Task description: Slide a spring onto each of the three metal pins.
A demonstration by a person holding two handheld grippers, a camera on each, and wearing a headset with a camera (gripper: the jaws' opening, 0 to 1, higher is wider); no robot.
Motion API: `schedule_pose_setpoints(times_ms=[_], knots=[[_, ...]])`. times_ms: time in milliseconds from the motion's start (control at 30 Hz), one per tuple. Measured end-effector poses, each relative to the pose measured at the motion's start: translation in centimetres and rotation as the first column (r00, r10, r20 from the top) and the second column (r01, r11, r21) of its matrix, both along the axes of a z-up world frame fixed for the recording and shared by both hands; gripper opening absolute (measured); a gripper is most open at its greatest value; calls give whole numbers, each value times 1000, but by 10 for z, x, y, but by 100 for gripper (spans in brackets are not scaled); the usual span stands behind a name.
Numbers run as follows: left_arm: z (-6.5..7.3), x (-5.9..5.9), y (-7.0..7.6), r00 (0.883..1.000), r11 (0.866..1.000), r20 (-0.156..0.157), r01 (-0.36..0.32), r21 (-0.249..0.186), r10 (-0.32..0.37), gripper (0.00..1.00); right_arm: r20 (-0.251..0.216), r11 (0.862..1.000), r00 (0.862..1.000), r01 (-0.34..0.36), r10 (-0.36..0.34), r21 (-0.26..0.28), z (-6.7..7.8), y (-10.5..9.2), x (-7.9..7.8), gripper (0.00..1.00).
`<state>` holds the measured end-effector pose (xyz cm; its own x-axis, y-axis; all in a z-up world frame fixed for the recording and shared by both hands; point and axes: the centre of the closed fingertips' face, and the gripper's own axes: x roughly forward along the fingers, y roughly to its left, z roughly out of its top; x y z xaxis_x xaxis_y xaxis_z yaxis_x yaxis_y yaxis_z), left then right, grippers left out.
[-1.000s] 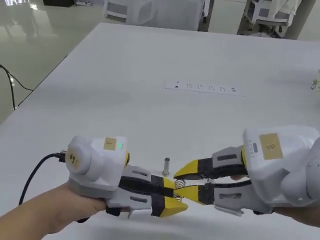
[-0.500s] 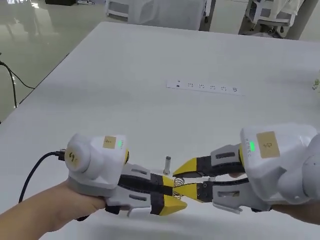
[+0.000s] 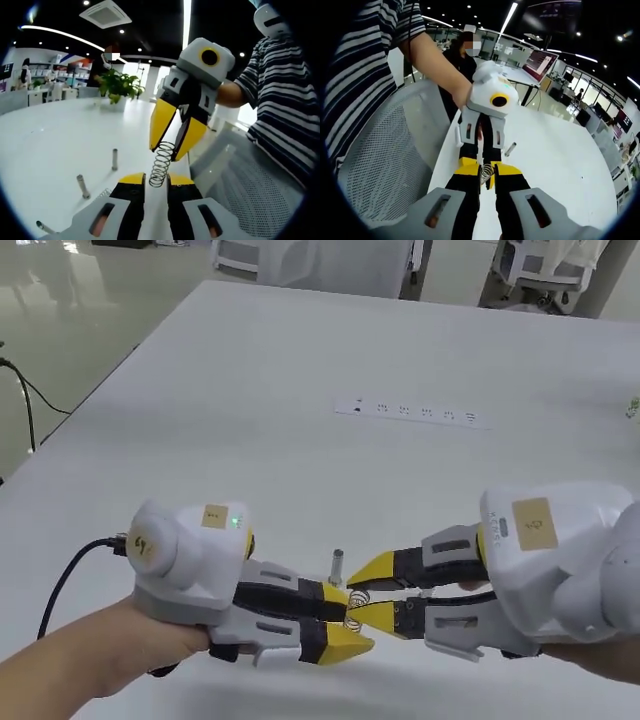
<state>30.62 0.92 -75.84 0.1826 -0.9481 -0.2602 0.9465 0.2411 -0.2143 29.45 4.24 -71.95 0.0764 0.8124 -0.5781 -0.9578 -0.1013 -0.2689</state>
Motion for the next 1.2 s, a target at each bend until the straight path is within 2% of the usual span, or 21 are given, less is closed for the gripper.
schedule_pose_setpoints(times_ms=[400,533,900,1200], knots=[[-6,1,17,999,999,-16,-43,17,43,19,11,1000,1000,21,-21,-2,0,-1,6,7],[-12,2,28,997,997,-33,-61,41,63,22,6,1000,1000,26,-26,3,1,-2,6,7],[-12,-1,40,994,996,-60,-84,38,86,35,16,999,999,40,-40,-5,-2,-5,10,7],[-8,2,63,989,991,-52,-133,31,135,40,23,999,998,54,-54,-5,-2,-8,13,7]])
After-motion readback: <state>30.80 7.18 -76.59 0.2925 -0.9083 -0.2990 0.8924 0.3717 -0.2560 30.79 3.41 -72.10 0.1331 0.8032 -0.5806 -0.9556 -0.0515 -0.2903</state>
